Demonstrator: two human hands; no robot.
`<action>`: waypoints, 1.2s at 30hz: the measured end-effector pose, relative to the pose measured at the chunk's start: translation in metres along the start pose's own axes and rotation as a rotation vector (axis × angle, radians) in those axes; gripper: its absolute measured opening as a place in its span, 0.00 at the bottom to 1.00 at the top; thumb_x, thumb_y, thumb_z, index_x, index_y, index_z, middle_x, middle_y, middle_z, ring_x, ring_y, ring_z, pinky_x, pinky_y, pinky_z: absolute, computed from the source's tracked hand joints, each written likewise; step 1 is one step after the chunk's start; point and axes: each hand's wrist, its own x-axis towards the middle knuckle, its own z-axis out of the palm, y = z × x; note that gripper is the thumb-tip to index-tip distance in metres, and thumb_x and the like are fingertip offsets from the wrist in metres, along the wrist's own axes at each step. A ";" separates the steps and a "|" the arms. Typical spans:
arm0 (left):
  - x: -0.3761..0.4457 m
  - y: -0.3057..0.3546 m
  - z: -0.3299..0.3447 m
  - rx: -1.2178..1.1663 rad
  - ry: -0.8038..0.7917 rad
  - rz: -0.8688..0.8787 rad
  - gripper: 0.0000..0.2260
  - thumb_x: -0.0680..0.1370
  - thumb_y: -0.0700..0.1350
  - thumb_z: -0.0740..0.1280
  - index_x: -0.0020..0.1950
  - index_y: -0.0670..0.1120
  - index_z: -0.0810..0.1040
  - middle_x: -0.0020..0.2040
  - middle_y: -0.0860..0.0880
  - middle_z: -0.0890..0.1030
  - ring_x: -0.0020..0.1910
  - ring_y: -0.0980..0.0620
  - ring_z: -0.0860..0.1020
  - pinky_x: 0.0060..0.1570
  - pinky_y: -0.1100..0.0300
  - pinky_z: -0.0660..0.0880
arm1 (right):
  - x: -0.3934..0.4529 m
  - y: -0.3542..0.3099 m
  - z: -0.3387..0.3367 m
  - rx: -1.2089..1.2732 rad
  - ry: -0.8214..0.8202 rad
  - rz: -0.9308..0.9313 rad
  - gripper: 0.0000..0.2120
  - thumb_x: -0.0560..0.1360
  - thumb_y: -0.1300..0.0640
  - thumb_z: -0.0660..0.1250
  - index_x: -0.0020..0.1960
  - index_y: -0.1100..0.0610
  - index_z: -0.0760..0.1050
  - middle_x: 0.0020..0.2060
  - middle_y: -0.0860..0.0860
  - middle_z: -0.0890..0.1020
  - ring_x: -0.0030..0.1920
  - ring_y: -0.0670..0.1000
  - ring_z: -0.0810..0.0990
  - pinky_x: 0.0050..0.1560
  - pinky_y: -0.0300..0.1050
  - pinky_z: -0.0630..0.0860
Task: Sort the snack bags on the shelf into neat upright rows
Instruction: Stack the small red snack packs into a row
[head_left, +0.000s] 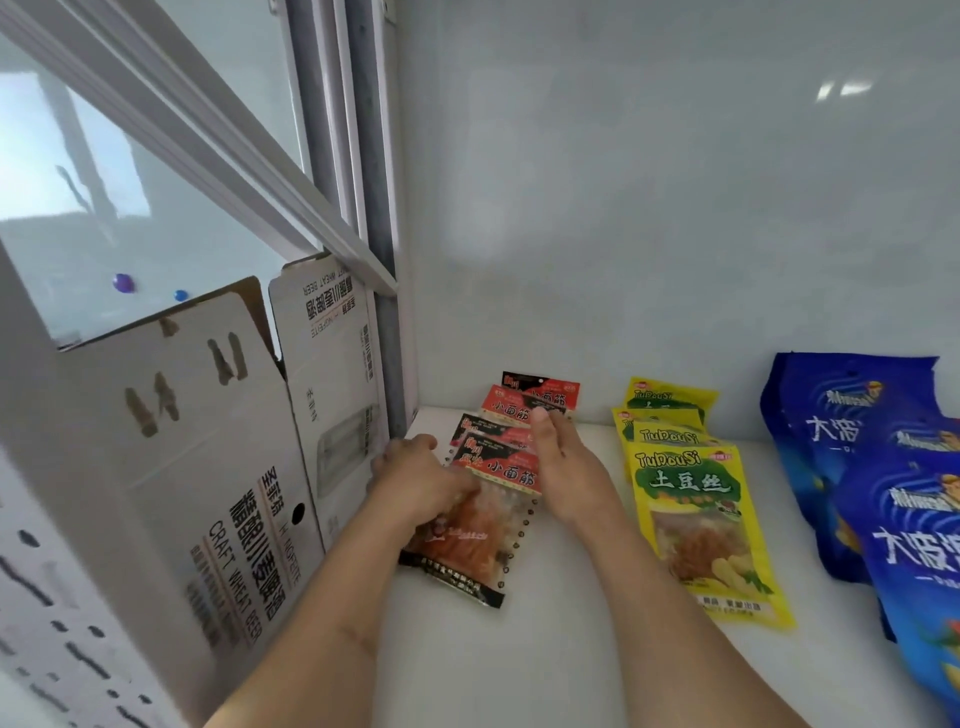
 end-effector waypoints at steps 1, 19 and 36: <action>0.001 0.001 0.001 0.001 -0.007 0.017 0.40 0.70 0.57 0.74 0.78 0.49 0.64 0.74 0.45 0.69 0.71 0.43 0.69 0.69 0.47 0.70 | 0.000 0.001 0.000 0.036 0.009 0.002 0.47 0.69 0.25 0.37 0.78 0.50 0.59 0.73 0.53 0.71 0.71 0.57 0.70 0.71 0.55 0.66; 0.003 -0.012 0.027 0.161 0.046 0.221 0.17 0.78 0.54 0.64 0.65 0.51 0.74 0.63 0.47 0.77 0.64 0.45 0.74 0.62 0.51 0.71 | 0.030 -0.010 0.005 0.351 0.171 0.290 0.42 0.73 0.25 0.44 0.69 0.56 0.70 0.61 0.57 0.78 0.59 0.59 0.78 0.62 0.56 0.74; -0.015 0.003 0.032 0.012 0.024 0.170 0.25 0.78 0.58 0.64 0.71 0.47 0.69 0.70 0.43 0.72 0.70 0.42 0.69 0.70 0.49 0.67 | 0.017 0.004 -0.001 0.064 0.173 0.197 0.19 0.80 0.48 0.61 0.68 0.54 0.71 0.60 0.54 0.81 0.58 0.57 0.79 0.55 0.47 0.74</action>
